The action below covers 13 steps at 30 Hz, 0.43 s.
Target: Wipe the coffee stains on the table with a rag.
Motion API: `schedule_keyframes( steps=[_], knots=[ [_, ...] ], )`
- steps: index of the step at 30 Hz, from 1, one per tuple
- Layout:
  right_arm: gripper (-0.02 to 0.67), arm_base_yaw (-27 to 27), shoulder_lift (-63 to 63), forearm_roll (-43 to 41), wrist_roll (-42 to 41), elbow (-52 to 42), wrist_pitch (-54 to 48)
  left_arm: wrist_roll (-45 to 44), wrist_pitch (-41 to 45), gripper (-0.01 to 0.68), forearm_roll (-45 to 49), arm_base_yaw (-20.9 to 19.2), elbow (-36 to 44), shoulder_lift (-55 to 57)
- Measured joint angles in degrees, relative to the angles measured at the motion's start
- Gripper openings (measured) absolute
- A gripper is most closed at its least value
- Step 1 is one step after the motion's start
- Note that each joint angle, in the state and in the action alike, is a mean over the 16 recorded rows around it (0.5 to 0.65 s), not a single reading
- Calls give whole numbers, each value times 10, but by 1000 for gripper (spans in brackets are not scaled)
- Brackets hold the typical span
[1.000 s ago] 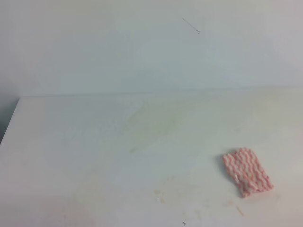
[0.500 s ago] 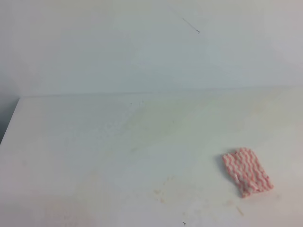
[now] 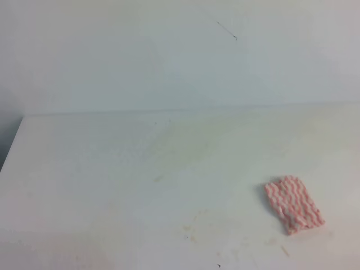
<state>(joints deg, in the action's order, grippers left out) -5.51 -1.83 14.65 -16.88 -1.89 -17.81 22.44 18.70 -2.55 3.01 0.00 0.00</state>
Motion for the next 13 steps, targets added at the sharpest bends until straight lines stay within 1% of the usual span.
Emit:
schedule_keyframes(
  steps=[13],
  knots=[
    [-4, 0, 0, 0, 0, 0, 0, 0, 0, -1, 0, 0, 0, 0]
  ],
)
